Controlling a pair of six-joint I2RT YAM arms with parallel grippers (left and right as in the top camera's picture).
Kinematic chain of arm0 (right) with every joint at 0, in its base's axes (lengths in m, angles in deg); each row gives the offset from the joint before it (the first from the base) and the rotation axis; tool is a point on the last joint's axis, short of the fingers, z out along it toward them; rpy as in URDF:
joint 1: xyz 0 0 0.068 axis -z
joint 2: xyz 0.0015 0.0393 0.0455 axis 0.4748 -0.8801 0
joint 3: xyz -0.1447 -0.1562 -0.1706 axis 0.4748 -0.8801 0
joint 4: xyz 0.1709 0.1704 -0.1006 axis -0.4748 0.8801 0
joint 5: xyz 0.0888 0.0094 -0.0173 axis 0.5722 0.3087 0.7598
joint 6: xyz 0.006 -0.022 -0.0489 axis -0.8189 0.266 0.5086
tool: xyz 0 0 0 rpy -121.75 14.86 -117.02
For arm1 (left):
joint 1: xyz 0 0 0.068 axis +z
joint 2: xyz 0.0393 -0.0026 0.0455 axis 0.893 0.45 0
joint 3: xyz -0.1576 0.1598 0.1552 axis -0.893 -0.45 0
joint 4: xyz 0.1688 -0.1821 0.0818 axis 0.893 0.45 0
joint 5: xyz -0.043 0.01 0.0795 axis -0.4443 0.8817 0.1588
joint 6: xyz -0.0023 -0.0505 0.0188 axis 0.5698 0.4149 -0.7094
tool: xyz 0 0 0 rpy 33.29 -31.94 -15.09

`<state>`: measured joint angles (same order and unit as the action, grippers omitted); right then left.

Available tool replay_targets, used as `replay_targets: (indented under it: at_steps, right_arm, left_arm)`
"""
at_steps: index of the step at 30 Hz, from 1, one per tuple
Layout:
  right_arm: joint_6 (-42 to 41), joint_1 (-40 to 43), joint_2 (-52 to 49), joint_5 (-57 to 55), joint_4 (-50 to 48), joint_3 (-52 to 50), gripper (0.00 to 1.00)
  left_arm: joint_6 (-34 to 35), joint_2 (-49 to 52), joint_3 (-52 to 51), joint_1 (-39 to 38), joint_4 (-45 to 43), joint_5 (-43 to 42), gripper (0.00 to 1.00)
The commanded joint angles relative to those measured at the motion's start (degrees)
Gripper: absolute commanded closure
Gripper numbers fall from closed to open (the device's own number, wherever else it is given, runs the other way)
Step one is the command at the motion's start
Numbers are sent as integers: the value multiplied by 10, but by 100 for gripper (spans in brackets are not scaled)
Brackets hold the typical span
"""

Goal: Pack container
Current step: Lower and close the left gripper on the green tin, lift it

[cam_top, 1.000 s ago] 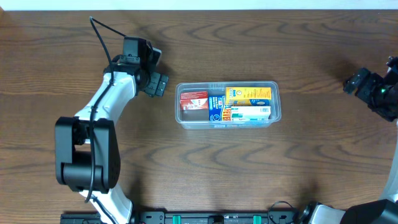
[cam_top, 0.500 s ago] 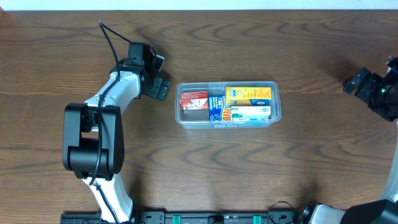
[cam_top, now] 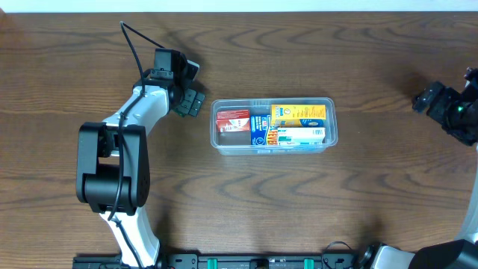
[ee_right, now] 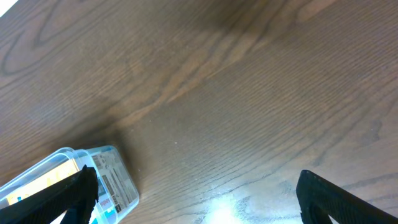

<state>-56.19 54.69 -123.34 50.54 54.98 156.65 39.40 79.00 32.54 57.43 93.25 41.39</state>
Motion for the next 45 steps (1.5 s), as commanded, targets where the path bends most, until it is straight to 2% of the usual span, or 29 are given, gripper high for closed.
replay_targets:
  at_steps: [1,11,34,38,41,45]
  right_arm:
    - [-6,3,-1,2,0,8,1]
    - [-6,4,-2,2,0,8,1]
    - [-6,3,-2,2,0,8,1]
    - [-6,2,-2,2,0,8,1]
    - [-6,2,-2,2,0,8,1]
    - [-6,2,-2,2,0,8,1]
  left_arm:
    - [-13,9,8,1,-2,-3,5]
    - [-13,9,8,1,-10,-3,10]
    - [-13,35,8,1,-21,-4,10]
    - [-12,35,8,1,-23,-4,18]
    - [-12,35,8,1,-22,-4,29]
    - [-10,35,8,0,-23,-4,31]
